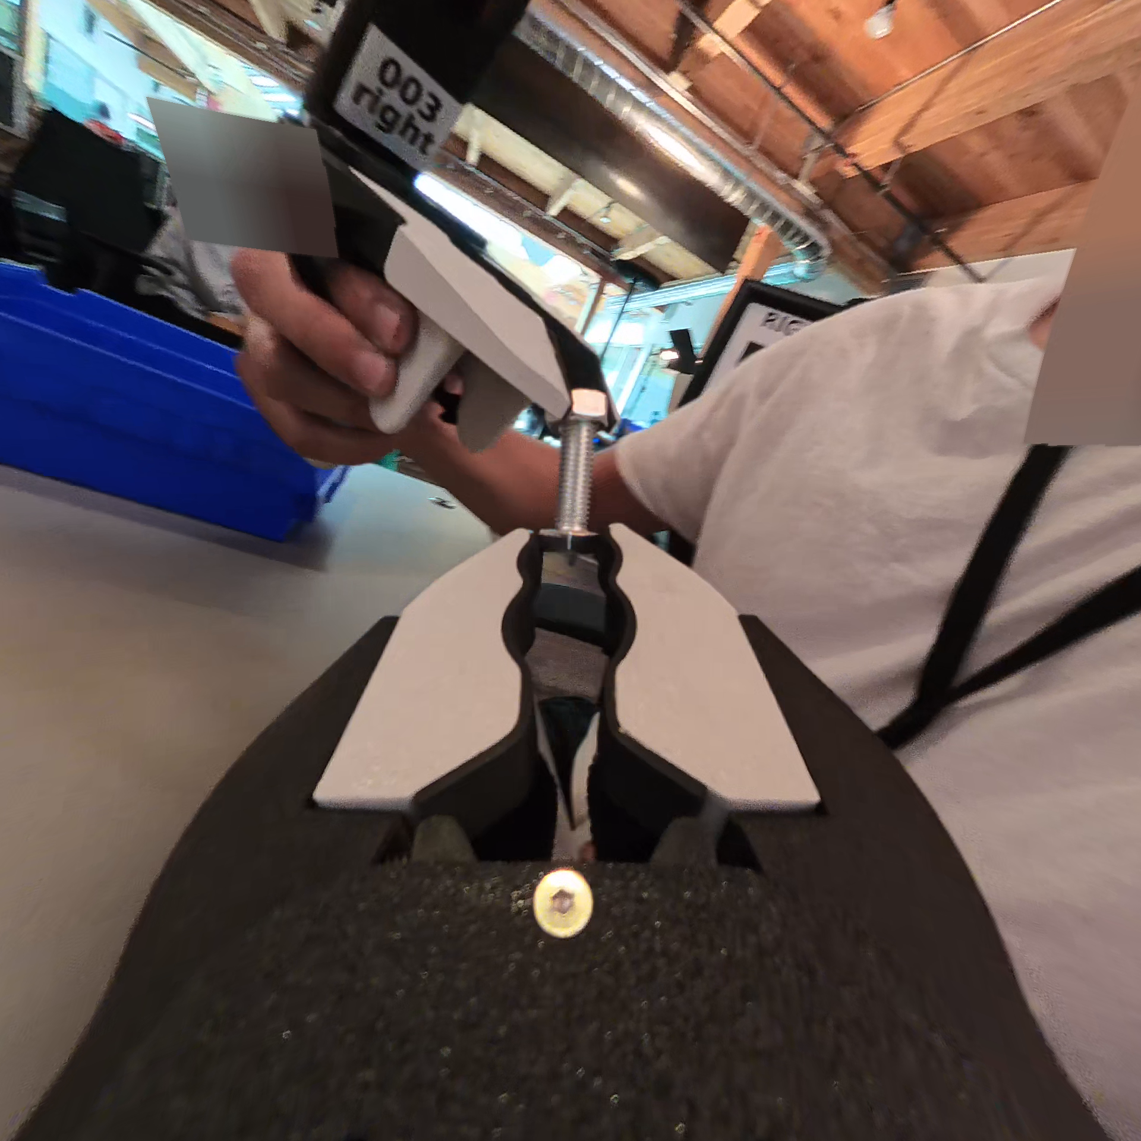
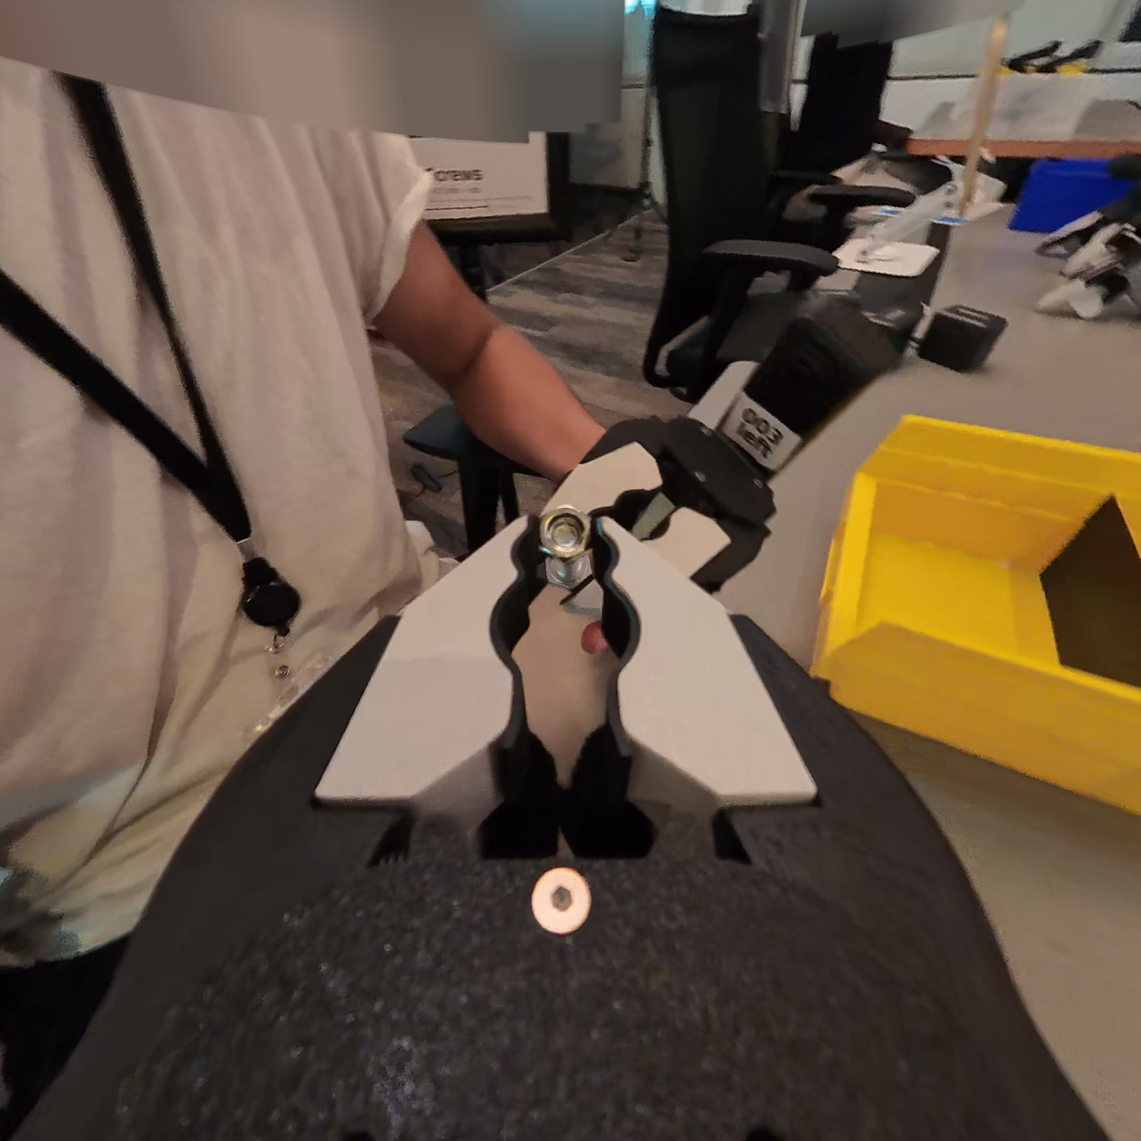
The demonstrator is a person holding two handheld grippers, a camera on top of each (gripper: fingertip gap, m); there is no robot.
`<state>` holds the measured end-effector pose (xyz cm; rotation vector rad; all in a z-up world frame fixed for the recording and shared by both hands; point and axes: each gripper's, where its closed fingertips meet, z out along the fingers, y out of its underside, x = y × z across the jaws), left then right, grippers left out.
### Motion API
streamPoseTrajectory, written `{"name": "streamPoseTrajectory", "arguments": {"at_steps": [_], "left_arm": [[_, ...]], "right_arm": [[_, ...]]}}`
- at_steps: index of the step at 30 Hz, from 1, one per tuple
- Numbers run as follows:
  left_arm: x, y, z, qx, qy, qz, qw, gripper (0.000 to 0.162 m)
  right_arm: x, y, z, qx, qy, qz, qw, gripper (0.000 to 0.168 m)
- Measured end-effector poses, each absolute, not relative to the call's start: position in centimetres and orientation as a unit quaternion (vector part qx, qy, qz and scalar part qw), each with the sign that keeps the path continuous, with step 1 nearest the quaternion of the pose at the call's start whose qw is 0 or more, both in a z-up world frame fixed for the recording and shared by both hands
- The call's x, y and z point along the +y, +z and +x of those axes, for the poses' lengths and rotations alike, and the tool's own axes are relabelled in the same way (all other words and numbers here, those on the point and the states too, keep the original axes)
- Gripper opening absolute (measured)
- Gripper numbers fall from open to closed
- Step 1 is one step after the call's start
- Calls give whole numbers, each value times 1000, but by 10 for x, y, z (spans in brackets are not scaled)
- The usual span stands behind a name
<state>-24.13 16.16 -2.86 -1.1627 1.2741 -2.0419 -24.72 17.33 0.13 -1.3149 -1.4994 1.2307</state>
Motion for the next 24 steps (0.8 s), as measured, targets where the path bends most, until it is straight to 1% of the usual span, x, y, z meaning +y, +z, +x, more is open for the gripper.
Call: {"name": "streamPoseTrajectory", "arguments": {"at_steps": [6, 12, 18, 24], "left_arm": [[194, -50, -225, 458, -640, -514, 341, 18], [221, -81, -219, 500, -460, -584, 444, 18], [228, -92, -218, 516, -386, -604, 470, 18], [231, -97, -216, 504, -396, -620, 453, 18]], "right_arm": [[206, -18, -232, -470, 453, -633, 416, 16], [229, -50, -218, -268, 459, -760, 375, 17], [234, -63, -213, -158, 459, -794, 365, 17], [239, -66, -211, -121, 464, -786, 389, 17]]}}
